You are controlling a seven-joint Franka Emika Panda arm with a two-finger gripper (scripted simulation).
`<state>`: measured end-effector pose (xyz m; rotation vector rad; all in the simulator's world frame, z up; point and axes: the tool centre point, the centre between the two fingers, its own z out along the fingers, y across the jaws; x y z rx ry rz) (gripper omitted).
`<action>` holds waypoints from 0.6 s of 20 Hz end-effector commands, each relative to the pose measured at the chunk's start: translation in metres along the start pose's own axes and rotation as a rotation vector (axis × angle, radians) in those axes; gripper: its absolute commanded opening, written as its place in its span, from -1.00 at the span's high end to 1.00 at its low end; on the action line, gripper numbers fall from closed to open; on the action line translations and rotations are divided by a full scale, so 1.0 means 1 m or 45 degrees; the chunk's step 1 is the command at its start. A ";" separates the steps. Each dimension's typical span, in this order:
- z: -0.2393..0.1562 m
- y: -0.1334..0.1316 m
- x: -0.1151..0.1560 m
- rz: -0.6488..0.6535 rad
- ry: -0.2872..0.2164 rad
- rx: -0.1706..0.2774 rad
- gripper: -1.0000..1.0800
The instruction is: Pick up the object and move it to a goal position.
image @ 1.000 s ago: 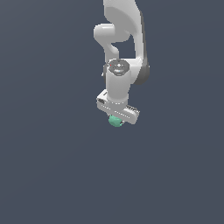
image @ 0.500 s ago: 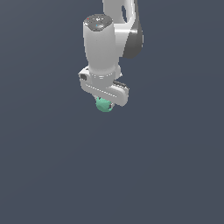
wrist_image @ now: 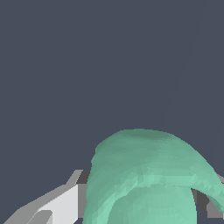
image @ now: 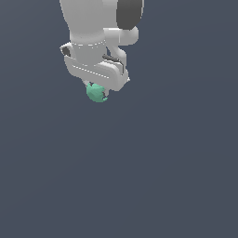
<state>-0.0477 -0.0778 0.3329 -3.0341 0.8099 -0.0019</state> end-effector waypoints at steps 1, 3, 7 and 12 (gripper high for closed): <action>-0.015 0.007 0.003 -0.001 -0.002 -0.001 1.00; -0.025 0.011 0.005 -0.001 -0.002 -0.001 1.00; -0.036 0.015 0.008 -0.002 -0.001 -0.002 1.00; -0.039 0.016 0.010 -0.002 -0.001 -0.002 1.00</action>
